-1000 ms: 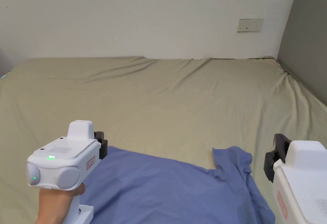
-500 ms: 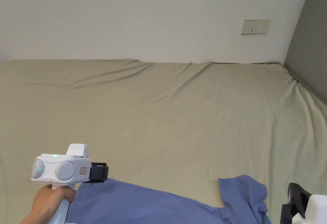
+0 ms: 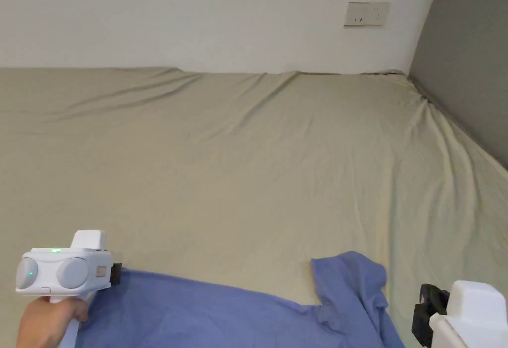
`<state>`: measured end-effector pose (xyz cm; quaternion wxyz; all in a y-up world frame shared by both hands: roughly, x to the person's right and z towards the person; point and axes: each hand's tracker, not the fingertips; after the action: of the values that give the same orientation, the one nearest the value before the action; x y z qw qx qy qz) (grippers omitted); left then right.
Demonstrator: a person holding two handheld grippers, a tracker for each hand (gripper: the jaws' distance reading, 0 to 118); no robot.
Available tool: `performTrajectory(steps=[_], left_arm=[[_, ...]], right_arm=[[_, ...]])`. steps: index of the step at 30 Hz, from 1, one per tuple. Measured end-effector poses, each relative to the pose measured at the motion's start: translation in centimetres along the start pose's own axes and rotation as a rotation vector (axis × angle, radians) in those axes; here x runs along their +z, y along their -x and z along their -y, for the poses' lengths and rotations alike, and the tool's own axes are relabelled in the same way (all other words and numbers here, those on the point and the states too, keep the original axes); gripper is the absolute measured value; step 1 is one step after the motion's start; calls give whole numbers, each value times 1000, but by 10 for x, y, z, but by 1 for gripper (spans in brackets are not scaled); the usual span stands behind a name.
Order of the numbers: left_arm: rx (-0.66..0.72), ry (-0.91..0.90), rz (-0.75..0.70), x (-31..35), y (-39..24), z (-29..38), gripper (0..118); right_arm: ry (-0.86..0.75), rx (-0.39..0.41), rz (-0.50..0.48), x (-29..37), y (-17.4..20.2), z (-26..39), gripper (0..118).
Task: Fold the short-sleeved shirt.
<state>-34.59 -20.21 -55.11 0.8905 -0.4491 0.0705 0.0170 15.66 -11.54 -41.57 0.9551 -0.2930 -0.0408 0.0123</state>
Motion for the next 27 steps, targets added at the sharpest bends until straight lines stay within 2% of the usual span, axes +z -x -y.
performTrajectory(steps=[1, 3, 4, 5, 6, 8, 10, 12, 15, 16, 17, 18, 19, 20, 21, 22, 24, 26, 27], left_arm=[[-2, -36, 1, 9, 0, 0, 2], [22, -86, 24, 27, 2, -1, 2], [24, -104, 46, 38, 3, -2, 2], [18, -123, 65, 52, 3, -1, 2], [13, -139, 72, 62, 3, -1, 2], [0, -164, 90, 83, 5, -1, 2], [-1, -178, 101, 102, 5, -1, 2], [-6, -192, 110, 113, 6, -1, 2], [-17, -199, 111, 123, 7, 0, 2], [-17, -200, 112, 125, 7, 1, 2], [-15, -198, 111, 124, 9, 0, 2], [-11, -199, 112, 125, 9, 1, 2], [-5, -199, 113, 127, 10, 2, 2], [1, -200, 113, 129, 10, 4, 2], [6, -200, 114, 128, 10, 4, 2], [11, -201, 115, 131, 10, 6, 2], [16, -206, 113, 137, 11, 9, 2], [21, -213, 112, 146, 12, 11, 2], [24, -219, 109, 152, 13, 12, 2]], right_arm=[[68, 8, -14, -11, -4, -2, 7], [136, -11, -46, -32, -10, -5, 27], [188, -10, -67, -45, -12, -6, 42], [235, -1, -80, -59, -14, -6, 63], [273, 7, -90, -71, -14, -5, 75], [325, 66, -91, -96, -11, -1, 89], [396, 93, -47, -116, -8, 5, 88], [445, 114, -49, -132, -5, 15, 83], [499, 86, -55, -138, -2, 33, 64], [471, 47, -86, -138, -2, 36, 63], [450, 41, -47, -135, -1, 36, 57], [466, 47, -57, -134, 0, 34, 46], [468, 44, -78, -129, 1, 35, 29], [468, 53, -88, -126, 3, 33, 3], [474, 65, -111, -124, 4, 33, 3], [462, 93, -79, -116, 10, 31, 3], [408, 146, -84, -99, 19, 27, 3], [372, 122, -75, -81, 21, 22, 3], [339, 104, -78, -78, 10, 15, 2]])
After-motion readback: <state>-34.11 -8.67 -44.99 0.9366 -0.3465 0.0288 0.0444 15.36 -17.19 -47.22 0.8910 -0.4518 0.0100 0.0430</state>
